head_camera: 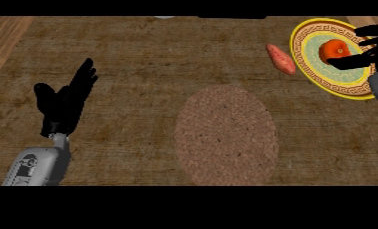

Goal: Pick the squash from the placemat and place it in the plate

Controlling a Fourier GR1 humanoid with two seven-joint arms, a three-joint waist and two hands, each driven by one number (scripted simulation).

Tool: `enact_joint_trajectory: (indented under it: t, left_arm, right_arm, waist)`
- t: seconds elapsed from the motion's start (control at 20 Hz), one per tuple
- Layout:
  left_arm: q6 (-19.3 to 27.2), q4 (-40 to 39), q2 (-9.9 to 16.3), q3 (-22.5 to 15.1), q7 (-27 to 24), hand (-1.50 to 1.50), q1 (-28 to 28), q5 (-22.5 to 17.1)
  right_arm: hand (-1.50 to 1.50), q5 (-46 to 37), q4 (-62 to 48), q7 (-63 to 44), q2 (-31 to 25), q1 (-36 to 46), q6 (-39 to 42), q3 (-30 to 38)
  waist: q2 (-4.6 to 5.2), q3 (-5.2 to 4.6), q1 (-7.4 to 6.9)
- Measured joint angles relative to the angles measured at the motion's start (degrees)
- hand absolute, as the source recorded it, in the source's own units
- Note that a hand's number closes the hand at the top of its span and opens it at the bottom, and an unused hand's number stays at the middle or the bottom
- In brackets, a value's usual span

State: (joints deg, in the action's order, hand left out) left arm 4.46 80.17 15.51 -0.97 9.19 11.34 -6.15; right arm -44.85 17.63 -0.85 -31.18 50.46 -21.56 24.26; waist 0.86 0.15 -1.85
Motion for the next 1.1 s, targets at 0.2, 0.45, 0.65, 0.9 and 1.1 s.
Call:
enact_joint_trajectory:
  t: [0.2, 0.45, 0.65, 0.9, 1.1]
  left_arm:
    - [-0.01, -0.35, -0.60, -0.22, 0.06, 0.00, 0.22, 0.51]
    - [-0.58, -0.56, -0.35, 0.27, -0.44, 0.00, -0.29, 0.46]
    - [-0.95, -1.16, -0.10, 0.97, -1.16, 0.00, -0.86, 0.37]
    - [-0.97, -0.86, -0.19, 1.34, -0.51, 0.00, -0.98, 0.37]
    - [-1.34, -1.85, -0.42, 1.69, -1.16, 0.00, -0.81, 0.46]
  right_arm:
    - [-1.50, 2.08, -1.15, 7.40, -0.54, -0.90, -0.33, 1.60]
    - [-1.50, 6.80, 2.38, 18.56, 0.64, -0.67, -1.69, 4.75]
    - [-1.50, 12.84, 5.01, 25.40, 1.50, 0.17, 1.72, 8.52]
    - [-1.50, 20.26, 5.01, 23.91, 0.81, 0.94, 8.85, 13.46]
    - [-1.50, 24.93, 4.16, 22.27, -0.26, 0.22, 16.48, 15.80]
  waist:
    - [0.04, 0.03, -0.09]
    - [-0.23, 0.03, 0.29]
    - [-0.50, -0.03, 0.83]
    - [-0.75, -0.10, 1.43]
    - [-0.77, -0.11, 1.62]
